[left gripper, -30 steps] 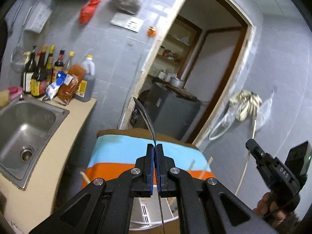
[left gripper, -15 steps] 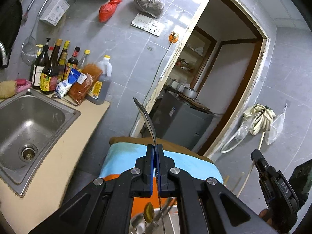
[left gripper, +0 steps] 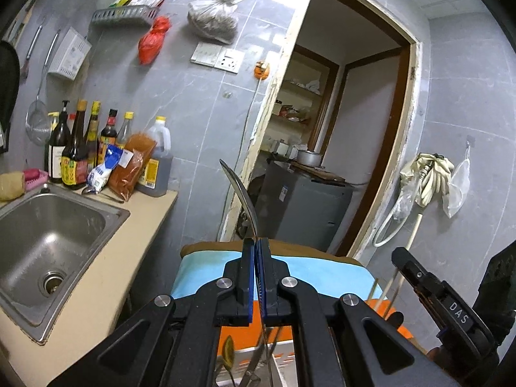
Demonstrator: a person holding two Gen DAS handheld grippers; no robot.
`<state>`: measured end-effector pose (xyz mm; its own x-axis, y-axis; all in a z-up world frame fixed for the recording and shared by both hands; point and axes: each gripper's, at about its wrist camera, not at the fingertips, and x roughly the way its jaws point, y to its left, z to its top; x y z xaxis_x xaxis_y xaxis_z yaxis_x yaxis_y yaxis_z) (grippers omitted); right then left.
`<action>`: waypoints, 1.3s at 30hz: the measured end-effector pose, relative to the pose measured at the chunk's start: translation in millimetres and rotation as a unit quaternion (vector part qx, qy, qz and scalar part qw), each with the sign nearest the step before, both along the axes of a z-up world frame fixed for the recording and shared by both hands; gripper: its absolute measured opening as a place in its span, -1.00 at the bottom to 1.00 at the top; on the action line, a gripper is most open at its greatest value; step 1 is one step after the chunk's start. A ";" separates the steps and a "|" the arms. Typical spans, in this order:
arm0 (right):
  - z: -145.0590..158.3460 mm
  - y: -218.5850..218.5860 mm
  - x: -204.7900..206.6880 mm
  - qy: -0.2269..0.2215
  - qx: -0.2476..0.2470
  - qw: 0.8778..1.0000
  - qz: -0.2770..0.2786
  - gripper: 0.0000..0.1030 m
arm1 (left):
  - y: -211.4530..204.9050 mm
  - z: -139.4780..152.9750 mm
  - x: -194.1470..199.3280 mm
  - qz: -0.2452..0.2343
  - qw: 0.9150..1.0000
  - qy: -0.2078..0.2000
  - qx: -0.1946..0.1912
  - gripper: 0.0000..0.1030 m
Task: Organize utensils
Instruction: 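Lift the spoon and chopstick up over the white basket with both tools, then lower the spoon and chopstick into the white basket and open both tools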
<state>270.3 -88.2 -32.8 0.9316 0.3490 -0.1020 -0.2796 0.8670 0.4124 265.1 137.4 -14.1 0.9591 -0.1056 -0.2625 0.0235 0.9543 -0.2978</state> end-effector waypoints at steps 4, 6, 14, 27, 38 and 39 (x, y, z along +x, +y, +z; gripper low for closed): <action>-2.4 -1.0 -4.4 0.003 -0.005 1.000 0.001 -0.91 | -7.4 -1.4 -3.0 -0.003 1.000 -0.004 0.012 -0.94; -3.6 -1.2 -6.6 0.005 -0.008 1.000 0.001 -0.91 | -8.4 -2.2 -3.4 -0.001 1.000 -0.005 0.014 -0.94; -8.1 -5.3 -10.8 0.024 -0.010 1.000 0.009 -0.91 | -12.2 -8.4 -4.3 -0.001 1.000 0.006 0.026 -0.94; -6.4 -10.8 -19.5 0.051 -0.022 0.998 0.018 -0.50 | -11.5 -14.3 -9.5 -0.027 0.996 0.074 0.049 -0.88; 6.8 -17.5 -34.6 0.056 -0.044 0.997 0.007 -0.27 | -5.0 -8.4 -21.5 -0.037 0.995 0.085 0.026 -0.42; 7.9 -18.2 -35.7 0.059 -0.046 0.997 0.005 -0.18 | -4.5 -8.0 -22.4 -0.037 0.996 0.084 0.023 -0.32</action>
